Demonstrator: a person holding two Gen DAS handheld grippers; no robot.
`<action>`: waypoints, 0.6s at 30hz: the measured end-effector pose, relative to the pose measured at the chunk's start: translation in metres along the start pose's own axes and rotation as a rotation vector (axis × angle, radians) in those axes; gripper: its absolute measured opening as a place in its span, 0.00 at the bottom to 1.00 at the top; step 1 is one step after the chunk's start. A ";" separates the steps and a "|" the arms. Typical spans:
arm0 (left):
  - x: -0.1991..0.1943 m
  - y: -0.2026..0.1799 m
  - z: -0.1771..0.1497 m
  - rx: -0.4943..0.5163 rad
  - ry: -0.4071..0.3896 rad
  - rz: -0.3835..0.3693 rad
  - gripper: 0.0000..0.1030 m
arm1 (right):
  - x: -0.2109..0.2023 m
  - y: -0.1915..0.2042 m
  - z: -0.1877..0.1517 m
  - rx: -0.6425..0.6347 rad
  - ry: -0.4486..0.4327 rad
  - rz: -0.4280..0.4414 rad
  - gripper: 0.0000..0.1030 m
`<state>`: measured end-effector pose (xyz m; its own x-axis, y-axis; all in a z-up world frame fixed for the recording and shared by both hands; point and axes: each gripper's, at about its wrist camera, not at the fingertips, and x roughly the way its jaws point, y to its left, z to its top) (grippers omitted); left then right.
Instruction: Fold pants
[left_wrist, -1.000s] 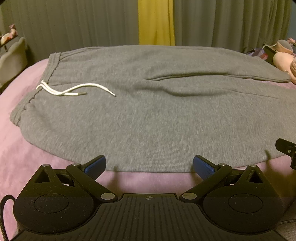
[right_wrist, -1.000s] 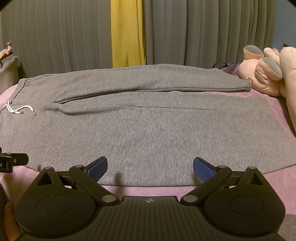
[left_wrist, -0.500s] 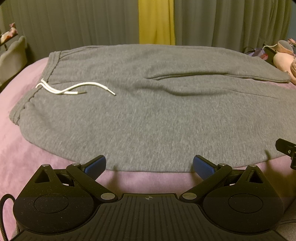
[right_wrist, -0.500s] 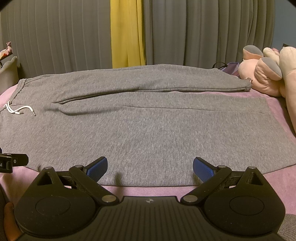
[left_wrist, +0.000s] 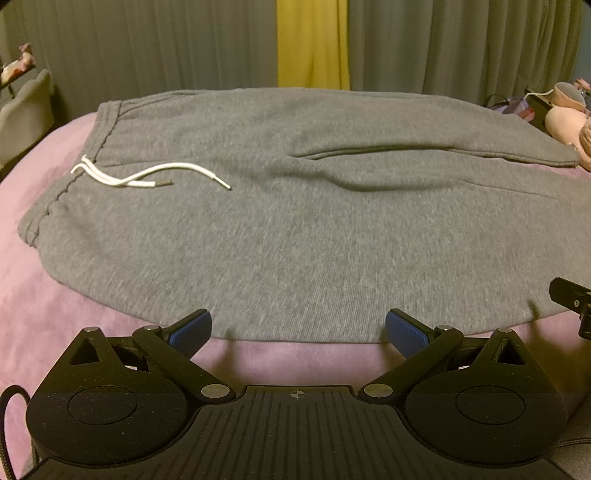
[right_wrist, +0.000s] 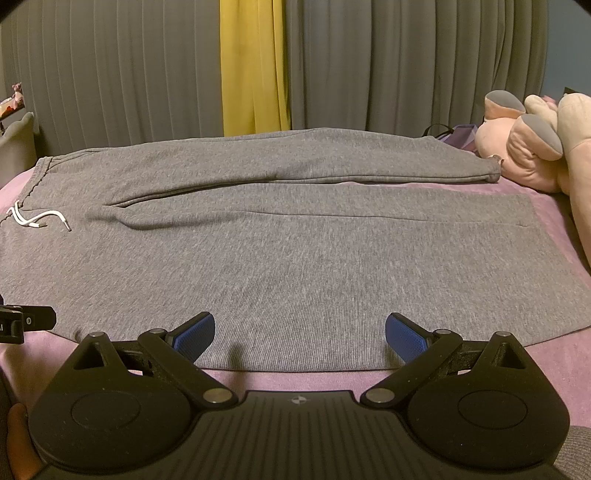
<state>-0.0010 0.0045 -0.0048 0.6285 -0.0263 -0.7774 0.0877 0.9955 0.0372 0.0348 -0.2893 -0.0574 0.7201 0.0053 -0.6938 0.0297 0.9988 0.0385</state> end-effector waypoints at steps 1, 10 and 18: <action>0.000 0.000 0.000 0.000 0.000 0.000 1.00 | 0.000 0.000 0.000 0.000 0.000 0.000 0.96; -0.001 0.000 0.000 -0.003 0.001 -0.003 1.00 | 0.000 0.001 0.000 0.001 -0.001 -0.001 0.96; 0.000 0.001 0.001 -0.004 0.002 -0.003 1.00 | 0.000 0.002 0.000 0.001 -0.001 -0.001 0.96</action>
<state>-0.0005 0.0052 -0.0040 0.6268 -0.0293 -0.7787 0.0866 0.9957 0.0322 0.0348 -0.2876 -0.0579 0.7210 0.0040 -0.6930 0.0311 0.9988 0.0381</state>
